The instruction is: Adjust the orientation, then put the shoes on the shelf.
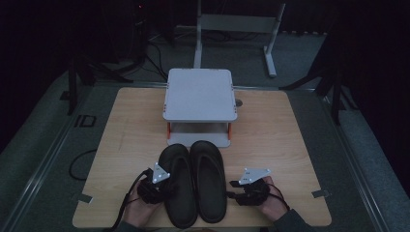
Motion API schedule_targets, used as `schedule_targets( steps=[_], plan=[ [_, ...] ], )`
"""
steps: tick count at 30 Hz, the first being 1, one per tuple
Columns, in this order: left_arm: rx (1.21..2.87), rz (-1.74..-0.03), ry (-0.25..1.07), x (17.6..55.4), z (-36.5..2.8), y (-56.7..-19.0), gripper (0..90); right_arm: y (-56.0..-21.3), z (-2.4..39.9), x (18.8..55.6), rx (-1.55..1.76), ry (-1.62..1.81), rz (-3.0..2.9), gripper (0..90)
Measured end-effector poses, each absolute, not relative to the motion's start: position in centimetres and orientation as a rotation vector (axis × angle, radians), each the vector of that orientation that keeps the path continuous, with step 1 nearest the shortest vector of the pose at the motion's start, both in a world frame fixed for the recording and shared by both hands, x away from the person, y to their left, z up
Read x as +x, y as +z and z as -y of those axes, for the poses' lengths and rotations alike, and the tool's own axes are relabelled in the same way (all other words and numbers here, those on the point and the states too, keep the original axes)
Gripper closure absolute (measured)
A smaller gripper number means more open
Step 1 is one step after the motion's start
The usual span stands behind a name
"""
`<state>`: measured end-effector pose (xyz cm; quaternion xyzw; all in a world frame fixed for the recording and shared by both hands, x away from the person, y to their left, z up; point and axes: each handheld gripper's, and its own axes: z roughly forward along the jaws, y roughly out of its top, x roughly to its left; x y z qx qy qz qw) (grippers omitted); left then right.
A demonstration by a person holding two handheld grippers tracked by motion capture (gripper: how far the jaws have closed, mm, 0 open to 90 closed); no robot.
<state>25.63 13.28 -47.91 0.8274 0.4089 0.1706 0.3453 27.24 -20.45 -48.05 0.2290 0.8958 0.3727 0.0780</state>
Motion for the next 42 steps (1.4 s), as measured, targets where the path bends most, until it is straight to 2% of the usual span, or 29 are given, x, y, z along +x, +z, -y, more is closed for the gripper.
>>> schedule_targets(
  steps=[2,4,6,8,11,18,30,42],
  plan=[
    [2.145,-1.073,0.461,25.7,-13.6,-47.9,54.6,-48.1,20.0,27.0,0.660,1.136,-2.705,57.4],
    [2.112,-1.096,0.489,25.5,-13.9,-47.5,47.7,-48.1,19.2,26.7,0.623,1.132,-2.722,58.1],
    [2.106,-1.095,0.508,25.4,-13.9,-47.3,47.1,-48.2,19.0,26.6,0.616,1.137,-2.723,58.2],
    [2.082,-1.095,0.542,25.0,-13.8,-47.0,40.8,-48.2,18.3,26.3,0.595,1.148,-2.732,58.4],
    [2.017,-1.091,0.558,24.3,-13.5,-45.8,40.1,-48.2,17.8,26.2,0.579,1.158,-2.740,58.3],
    [2.011,-1.058,0.538,23.2,-11.9,-45.0,37.7,-48.3,16.9,25.8,0.549,1.161,-2.739,59.3],
    [2.043,-1.089,0.561,22.8,-9.7,-46.6,30.7,-48.5,15.4,25.6,0.505,1.176,-2.741,56.3],
    [2.054,-1.129,0.593,22.9,-9.1,-47.4,31.5,-48.5,15.5,25.5,0.509,1.172,-2.729,53.8]
  ],
)
